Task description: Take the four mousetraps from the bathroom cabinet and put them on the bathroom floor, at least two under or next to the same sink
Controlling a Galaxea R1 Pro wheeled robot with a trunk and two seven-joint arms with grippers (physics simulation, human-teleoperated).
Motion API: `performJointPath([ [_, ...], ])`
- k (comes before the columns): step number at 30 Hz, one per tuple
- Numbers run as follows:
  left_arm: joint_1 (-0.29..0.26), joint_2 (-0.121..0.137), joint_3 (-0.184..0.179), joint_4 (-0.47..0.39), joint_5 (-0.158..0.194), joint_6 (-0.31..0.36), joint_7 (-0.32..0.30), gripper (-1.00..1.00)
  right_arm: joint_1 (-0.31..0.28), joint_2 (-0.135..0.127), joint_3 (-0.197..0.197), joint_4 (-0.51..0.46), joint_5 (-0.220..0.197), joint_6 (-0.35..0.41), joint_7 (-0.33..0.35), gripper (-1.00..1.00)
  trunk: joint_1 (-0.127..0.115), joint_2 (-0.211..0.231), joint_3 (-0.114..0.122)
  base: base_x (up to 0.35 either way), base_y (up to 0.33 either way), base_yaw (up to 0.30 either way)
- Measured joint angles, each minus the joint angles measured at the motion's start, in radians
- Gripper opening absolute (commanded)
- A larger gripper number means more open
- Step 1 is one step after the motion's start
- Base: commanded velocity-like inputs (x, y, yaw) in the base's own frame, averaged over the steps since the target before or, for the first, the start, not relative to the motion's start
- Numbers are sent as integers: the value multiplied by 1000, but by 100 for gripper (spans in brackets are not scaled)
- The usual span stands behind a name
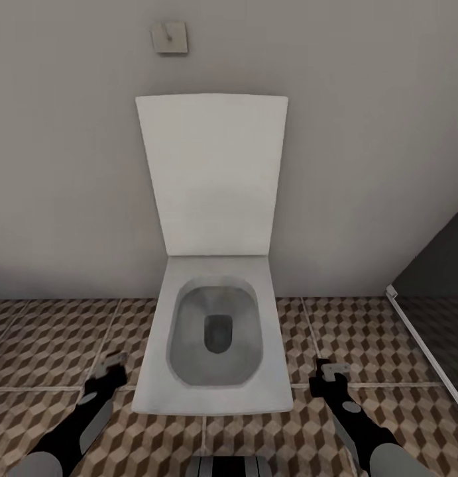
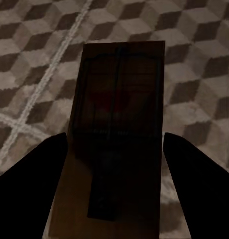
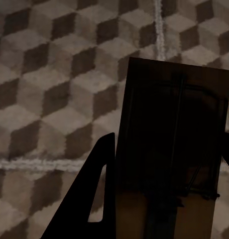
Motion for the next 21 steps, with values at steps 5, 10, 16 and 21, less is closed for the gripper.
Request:
performJointPath([
  [5, -1, 16, -11, -11, -1, 0, -58, -100, 0, 0, 0, -3, 0, 0, 0, -100, 0, 0, 0, 0, 0, 0],
  [10, 0, 52, -15, -12, 1, 1, -85, -100, 0, 0, 0, -3, -1, 0, 0, -100, 0, 0, 0, 0, 0, 0],
  [16, -2, 56, -22, -21, 3, 102, -117, -100, -2, 0, 0, -28, 1, 0, -1, -100, 0, 0, 0, 0, 0, 0],
  [21, -2, 61, -21, -32, 1, 140, -149, -100, -3, 0, 2, -36, 2, 0, -1, -100, 0, 0, 0, 0, 0, 0],
])
